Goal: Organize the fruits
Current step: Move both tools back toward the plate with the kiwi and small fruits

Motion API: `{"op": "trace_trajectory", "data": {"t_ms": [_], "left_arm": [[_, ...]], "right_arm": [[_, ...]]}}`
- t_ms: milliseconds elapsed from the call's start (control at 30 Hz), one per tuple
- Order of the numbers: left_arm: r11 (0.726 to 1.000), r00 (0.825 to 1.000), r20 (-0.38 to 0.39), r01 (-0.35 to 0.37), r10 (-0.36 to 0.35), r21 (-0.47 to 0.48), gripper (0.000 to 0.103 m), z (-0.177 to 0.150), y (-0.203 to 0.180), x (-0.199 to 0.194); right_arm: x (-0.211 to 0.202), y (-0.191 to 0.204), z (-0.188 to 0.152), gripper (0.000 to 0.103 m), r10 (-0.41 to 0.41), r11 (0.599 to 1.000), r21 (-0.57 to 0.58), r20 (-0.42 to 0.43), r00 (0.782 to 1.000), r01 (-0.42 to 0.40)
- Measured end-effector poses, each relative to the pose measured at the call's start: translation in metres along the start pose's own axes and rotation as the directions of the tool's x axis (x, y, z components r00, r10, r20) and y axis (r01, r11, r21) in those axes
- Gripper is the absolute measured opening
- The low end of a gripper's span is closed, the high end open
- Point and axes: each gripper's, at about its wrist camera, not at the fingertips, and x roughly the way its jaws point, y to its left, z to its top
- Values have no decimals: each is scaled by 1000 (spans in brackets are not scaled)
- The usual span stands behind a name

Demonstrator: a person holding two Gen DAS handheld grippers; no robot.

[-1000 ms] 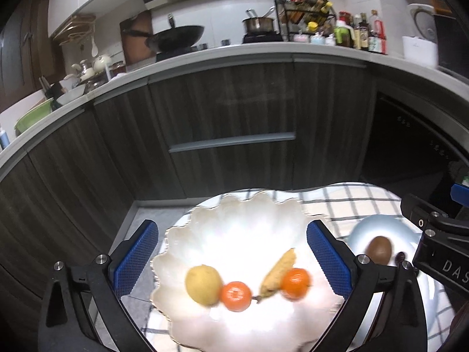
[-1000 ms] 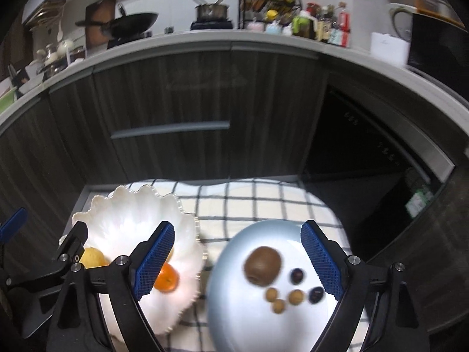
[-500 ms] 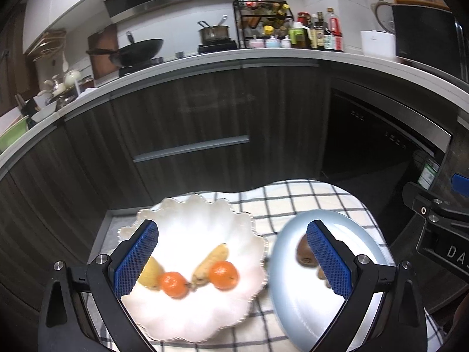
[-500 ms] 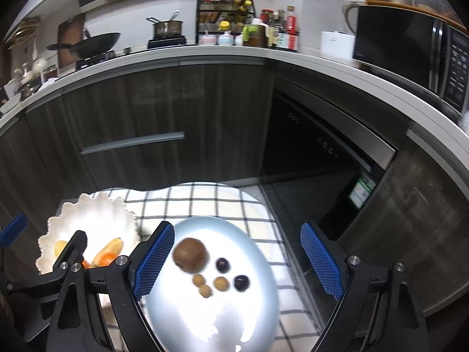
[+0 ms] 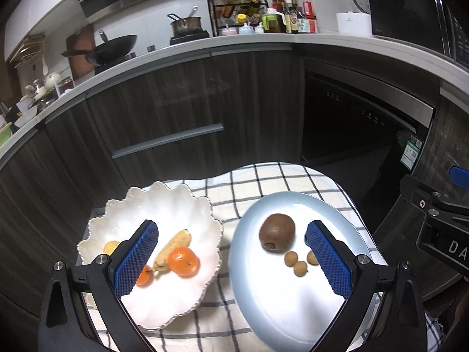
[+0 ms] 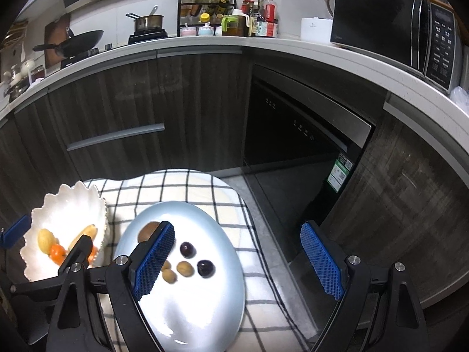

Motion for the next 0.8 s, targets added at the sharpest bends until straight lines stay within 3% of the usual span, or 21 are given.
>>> {"op": "trace_trajectory", "data": {"t_ms": [367,467,800], "left_arm": [[998,997,-46,56,-55,32,102,-10,-25,37],[996,996,-63,71,-69,44,99,-11,-31,50],[992,986,-132,110,-100,69,90,-16,-46,101]], "right_arm": [[35,-9,-10,86,22,1000,3,-50,999,-22],[48,-12,-13,81,25,1000,8,-71,997,-24],[95,-11,-19,81,44,999,33,-120,992,-40]]}}
